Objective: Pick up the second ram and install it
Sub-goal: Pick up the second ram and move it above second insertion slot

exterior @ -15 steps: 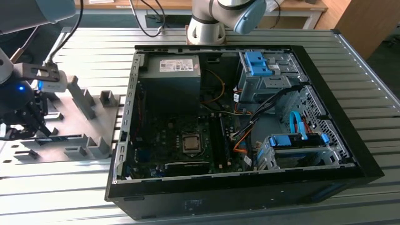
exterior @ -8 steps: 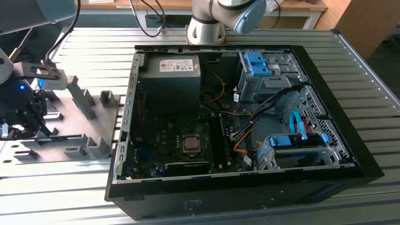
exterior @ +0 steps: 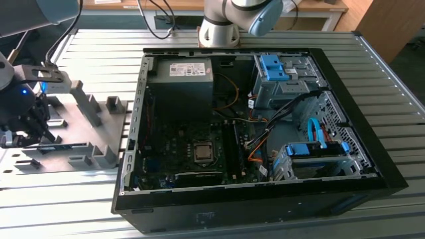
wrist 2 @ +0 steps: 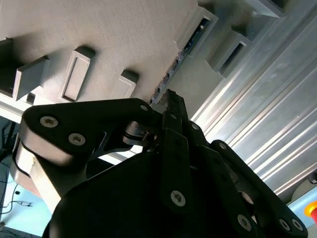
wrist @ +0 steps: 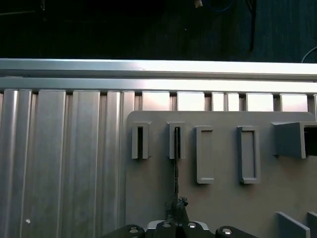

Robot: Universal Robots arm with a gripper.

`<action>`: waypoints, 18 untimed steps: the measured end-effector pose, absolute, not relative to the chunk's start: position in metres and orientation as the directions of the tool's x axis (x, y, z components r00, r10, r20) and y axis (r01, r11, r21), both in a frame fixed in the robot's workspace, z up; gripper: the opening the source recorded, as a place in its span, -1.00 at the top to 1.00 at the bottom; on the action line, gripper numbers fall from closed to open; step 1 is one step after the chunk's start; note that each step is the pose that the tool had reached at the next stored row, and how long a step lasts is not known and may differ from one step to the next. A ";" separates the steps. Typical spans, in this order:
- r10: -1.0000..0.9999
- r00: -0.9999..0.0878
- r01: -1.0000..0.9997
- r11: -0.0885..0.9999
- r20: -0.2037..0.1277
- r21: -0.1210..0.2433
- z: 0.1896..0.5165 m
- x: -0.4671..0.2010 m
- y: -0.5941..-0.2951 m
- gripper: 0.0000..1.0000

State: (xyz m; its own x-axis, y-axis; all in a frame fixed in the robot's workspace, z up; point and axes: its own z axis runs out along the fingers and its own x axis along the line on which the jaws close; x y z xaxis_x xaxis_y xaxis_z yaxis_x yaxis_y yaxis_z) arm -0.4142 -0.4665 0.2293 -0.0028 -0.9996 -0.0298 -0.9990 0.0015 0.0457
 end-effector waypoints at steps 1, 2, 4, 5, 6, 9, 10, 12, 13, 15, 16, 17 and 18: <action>-1.000 0.002 -0.999 -0.004 -0.031 0.046 0.229 -0.414 -0.467 0.80; -0.999 0.015 -0.999 -0.017 -0.032 0.046 0.229 -0.414 -0.467 0.80; -0.999 0.033 -0.998 -0.035 -0.033 0.046 0.229 -0.414 -0.467 0.80; -0.999 0.034 -0.998 -0.036 -0.034 0.046 0.229 -0.414 -0.467 0.80; -0.999 0.034 -0.998 -0.036 -0.034 0.046 0.229 -0.414 -0.467 0.80; -0.999 0.034 -0.998 -0.036 -0.035 0.046 0.229 -0.414 -0.467 0.80; -0.999 0.034 -0.998 -0.036 -0.035 0.046 0.229 -0.414 -0.467 0.80; -0.999 0.034 -0.998 -0.036 -0.036 0.046 0.229 -0.414 -0.467 0.80; -0.999 0.034 -0.998 -0.036 -0.036 0.046 0.229 -0.414 -0.467 0.80; -0.999 0.034 -0.998 -0.036 -0.036 0.046 0.229 -0.414 -0.467 0.66; -0.999 0.034 -0.998 -0.036 -0.037 0.046 0.229 -0.414 -0.467 0.66; -0.999 0.034 -0.998 -0.036 -0.037 0.046 0.229 -0.414 -0.467 0.54; -0.999 0.034 -0.998 -0.036 -0.037 0.046 0.229 -0.414 -0.467 0.42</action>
